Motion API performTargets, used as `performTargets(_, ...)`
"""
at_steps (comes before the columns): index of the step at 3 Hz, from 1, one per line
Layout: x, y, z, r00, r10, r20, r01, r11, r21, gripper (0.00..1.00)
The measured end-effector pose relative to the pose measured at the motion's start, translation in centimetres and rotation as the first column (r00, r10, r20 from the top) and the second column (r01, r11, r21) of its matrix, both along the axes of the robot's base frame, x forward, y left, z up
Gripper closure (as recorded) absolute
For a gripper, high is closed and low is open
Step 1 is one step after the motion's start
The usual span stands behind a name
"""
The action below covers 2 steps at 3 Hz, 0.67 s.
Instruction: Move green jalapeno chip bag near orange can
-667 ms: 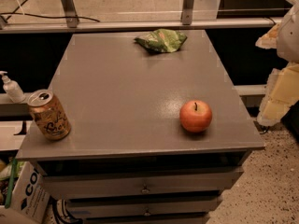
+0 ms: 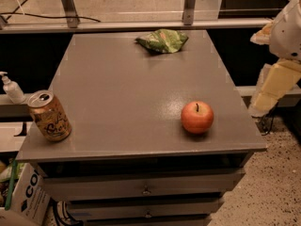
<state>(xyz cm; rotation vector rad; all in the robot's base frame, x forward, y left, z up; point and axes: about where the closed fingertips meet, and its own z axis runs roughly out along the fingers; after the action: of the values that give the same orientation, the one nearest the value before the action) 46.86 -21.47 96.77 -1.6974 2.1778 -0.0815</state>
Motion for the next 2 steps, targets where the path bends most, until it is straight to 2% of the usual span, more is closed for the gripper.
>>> performTargets(1, 5.9, 0.6, -1.1, 0.9987, -0.01, 0.05, 0.005, 0.996, 0.091, 0.0)
performTargets(2, 12.4, 1.4, -2.8, 0.9949, -0.035, 0.095, 0.015, 0.979, 0.202, 0.0)
